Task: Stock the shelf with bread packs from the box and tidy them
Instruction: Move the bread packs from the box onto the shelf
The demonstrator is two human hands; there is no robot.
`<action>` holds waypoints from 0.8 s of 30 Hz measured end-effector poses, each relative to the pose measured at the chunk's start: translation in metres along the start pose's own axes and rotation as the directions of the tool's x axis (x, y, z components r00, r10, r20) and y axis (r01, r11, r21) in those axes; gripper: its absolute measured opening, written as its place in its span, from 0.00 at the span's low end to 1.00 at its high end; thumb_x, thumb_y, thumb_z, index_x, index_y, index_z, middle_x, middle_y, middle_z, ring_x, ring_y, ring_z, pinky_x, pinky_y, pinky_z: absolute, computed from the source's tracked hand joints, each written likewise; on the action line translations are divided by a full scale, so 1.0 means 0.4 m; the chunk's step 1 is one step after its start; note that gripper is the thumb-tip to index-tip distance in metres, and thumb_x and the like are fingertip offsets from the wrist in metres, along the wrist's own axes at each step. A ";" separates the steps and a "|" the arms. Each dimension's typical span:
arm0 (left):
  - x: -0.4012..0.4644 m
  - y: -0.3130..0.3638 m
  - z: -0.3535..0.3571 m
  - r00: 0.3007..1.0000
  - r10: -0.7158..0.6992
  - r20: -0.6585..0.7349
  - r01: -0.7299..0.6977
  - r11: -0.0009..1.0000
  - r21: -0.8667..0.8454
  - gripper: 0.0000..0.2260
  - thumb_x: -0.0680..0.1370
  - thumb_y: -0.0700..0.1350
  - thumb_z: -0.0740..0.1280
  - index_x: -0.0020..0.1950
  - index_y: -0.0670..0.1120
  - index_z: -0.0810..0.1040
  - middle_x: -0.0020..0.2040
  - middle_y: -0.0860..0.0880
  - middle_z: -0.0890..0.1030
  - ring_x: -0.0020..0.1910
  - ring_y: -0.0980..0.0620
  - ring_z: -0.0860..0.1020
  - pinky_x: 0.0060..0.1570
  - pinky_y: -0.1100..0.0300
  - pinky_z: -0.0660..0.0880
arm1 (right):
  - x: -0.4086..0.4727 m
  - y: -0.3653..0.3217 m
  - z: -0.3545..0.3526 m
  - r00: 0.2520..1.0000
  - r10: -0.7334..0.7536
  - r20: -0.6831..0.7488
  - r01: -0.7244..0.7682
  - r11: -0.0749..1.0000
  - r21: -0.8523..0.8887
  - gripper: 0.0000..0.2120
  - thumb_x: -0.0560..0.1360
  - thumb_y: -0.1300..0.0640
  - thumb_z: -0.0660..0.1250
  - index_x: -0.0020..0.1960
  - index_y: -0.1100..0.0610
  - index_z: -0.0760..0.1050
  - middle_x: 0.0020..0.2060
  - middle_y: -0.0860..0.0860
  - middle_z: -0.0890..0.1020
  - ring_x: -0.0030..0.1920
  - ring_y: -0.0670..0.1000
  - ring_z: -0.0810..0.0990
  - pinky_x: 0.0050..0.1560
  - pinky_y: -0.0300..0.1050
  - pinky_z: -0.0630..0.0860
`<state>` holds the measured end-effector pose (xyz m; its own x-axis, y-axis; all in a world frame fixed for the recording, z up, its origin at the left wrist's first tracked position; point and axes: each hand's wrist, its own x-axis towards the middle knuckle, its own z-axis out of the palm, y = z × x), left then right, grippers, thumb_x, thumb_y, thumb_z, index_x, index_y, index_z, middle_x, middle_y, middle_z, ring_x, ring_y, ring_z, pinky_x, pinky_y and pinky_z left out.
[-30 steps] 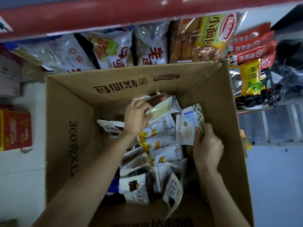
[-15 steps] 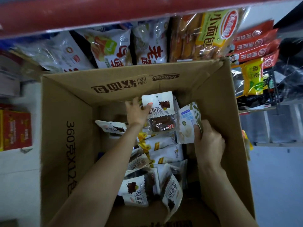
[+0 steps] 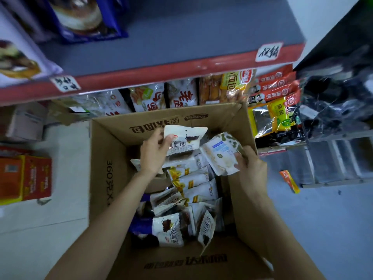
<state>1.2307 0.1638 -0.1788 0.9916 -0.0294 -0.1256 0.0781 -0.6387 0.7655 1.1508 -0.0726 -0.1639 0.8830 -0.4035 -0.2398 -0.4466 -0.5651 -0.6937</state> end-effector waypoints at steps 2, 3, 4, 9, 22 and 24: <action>-0.002 0.064 -0.055 0.998 0.030 -0.059 -0.031 0.999 -0.028 0.10 0.80 0.49 0.62 0.53 0.44 0.76 0.45 0.50 0.83 0.38 0.61 0.77 0.34 0.70 0.70 | -0.001 -0.039 -0.050 1.000 -0.019 -0.018 0.020 0.997 0.078 0.06 0.79 0.55 0.62 0.52 0.57 0.74 0.43 0.58 0.82 0.42 0.57 0.82 0.40 0.57 0.81; 0.000 0.094 -0.081 0.995 0.044 -0.090 -0.048 0.998 -0.039 0.09 0.80 0.50 0.62 0.52 0.45 0.76 0.45 0.51 0.82 0.38 0.60 0.78 0.34 0.69 0.70 | 0.000 -0.061 -0.077 0.999 -0.046 -0.029 0.049 0.993 0.106 0.07 0.79 0.56 0.63 0.51 0.59 0.75 0.44 0.58 0.82 0.41 0.55 0.83 0.39 0.55 0.82; 0.003 0.123 -0.103 0.991 0.063 -0.117 -0.070 0.996 -0.055 0.07 0.80 0.50 0.62 0.51 0.48 0.75 0.44 0.52 0.82 0.39 0.56 0.79 0.36 0.64 0.72 | 0.000 -0.084 -0.107 0.996 -0.073 -0.046 0.077 0.990 0.117 0.07 0.78 0.57 0.64 0.51 0.61 0.75 0.43 0.57 0.83 0.39 0.53 0.83 0.38 0.52 0.82; 0.041 0.302 -0.202 0.947 0.190 -0.259 -0.222 0.969 -0.103 0.05 0.80 0.49 0.63 0.51 0.49 0.74 0.42 0.53 0.82 0.41 0.51 0.79 0.41 0.52 0.74 | 0.017 -0.188 -0.260 0.933 -0.278 -0.227 0.303 0.950 0.082 0.07 0.76 0.58 0.68 0.52 0.59 0.80 0.37 0.57 0.84 0.35 0.56 0.83 0.34 0.57 0.80; 0.290 0.733 -0.227 0.816 0.279 -0.506 -0.247 0.960 0.130 0.12 0.81 0.53 0.60 0.56 0.46 0.75 0.42 0.49 0.82 0.41 0.45 0.78 0.35 0.57 0.62 | 0.279 -0.439 -0.572 0.792 -0.367 -0.488 0.473 0.874 0.110 0.08 0.77 0.51 0.64 0.52 0.54 0.77 0.44 0.51 0.84 0.44 0.52 0.83 0.44 0.58 0.80; 0.351 0.754 -0.199 0.850 0.198 -0.488 -0.172 0.980 0.098 0.13 0.81 0.53 0.60 0.58 0.46 0.75 0.50 0.47 0.83 0.49 0.43 0.79 0.38 0.58 0.64 | 0.336 -0.464 -0.581 0.781 -0.406 -0.474 0.482 0.875 0.044 0.07 0.78 0.51 0.64 0.51 0.53 0.76 0.44 0.53 0.84 0.41 0.56 0.83 0.42 0.59 0.78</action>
<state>1.4016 0.0282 0.0848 0.9084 0.2245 0.3527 -0.1038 -0.6961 0.7104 1.3187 -0.1893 0.0905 0.8026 -0.4269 0.4167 0.0411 -0.6571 -0.7526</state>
